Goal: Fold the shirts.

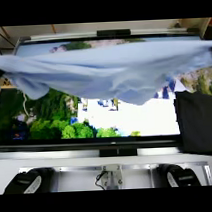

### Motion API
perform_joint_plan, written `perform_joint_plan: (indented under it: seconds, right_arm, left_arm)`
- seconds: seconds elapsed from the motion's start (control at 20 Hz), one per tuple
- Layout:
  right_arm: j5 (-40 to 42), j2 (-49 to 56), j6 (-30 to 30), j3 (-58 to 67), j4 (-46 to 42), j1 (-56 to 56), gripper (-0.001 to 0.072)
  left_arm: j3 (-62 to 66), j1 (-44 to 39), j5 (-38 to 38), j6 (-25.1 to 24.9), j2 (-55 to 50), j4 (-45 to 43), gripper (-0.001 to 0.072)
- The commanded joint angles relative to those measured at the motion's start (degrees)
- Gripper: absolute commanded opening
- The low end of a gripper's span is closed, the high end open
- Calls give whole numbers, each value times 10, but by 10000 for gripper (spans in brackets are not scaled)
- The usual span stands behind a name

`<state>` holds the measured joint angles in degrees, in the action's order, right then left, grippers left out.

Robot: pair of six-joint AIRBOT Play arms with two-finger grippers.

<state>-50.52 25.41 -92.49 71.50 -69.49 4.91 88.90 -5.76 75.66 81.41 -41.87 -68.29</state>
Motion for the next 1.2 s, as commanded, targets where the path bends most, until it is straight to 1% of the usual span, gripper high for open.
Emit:
perform_joint_plan:
  seconds: [0.0,0.05,0.15,0.2,0.25,0.3,0.35,0.4,0.5,0.55,0.65,0.75,0.8,0.85,0.9,0.95,1.0,1.1,1.15]
  right_arm:
    - [-45,-61,-50,27,-70,-12,57]
    - [-78,-57,-50,27,-92,-12,57]
    - [-170,-31,-50,27,-135,-12,57]
    - [-223,-8,-49,25,-147,-12,57]
    - [-258,18,-46,17,-151,-12,57]
    - [-269,47,-34,2,-151,-12,57]
    - [-253,78,-18,-20,-150,-12,57]
    - [-220,111,-13,-39,-148,-12,57]
    - [-122,190,-14,-68,-127,-12,57]
    - [-76,233,-15,-70,-108,-12,57]
    - [11,324,-24,-69,-43,-12,57]
    - [56,403,-27,-70,36,-12,57]
    - [63,435,-25,-69,72,-12,58]
    - [67,464,-18,-70,108,-12,58]
    - [68,484,-6,-69,132,-12,58]
    - [65,497,6,-70,143,-12,57]
    - [59,501,12,-70,139,-12,58]
    - [45,500,33,-69,127,-12,58]
    - [31,500,44,-69,125,-12,58]
  left_arm:
    - [27,0,110,48,49,10,39]
    - [19,0,150,55,49,-5,39]
    - [-32,0,193,55,46,-13,39]
    - [-72,0,193,54,45,-13,39]
    - [-124,0,186,49,41,-13,39]
    - [-178,0,170,30,34,-13,39]
    - [-233,0,143,17,23,-14,39]
    - [-287,1,98,18,4,-14,40]
    - [-349,1,0,24,-51,-13,39]
    - [-356,1,-46,34,-88,-13,40]
    - [-350,2,-135,33,-163,-12,39]
    - [-340,2,-212,34,-238,0,39]
    - [-331,4,-232,41,-273,11,54]
    - [-311,8,-237,45,-307,19,256]
    - [-284,16,-230,54,-333,19,578]
    - [-246,31,-214,65,-352,18,720]
    - [-206,50,-195,71,-363,19,720]
    - [-132,85,-155,102,-366,19,717]
    - [-103,94,-116,108,-366,19,715]
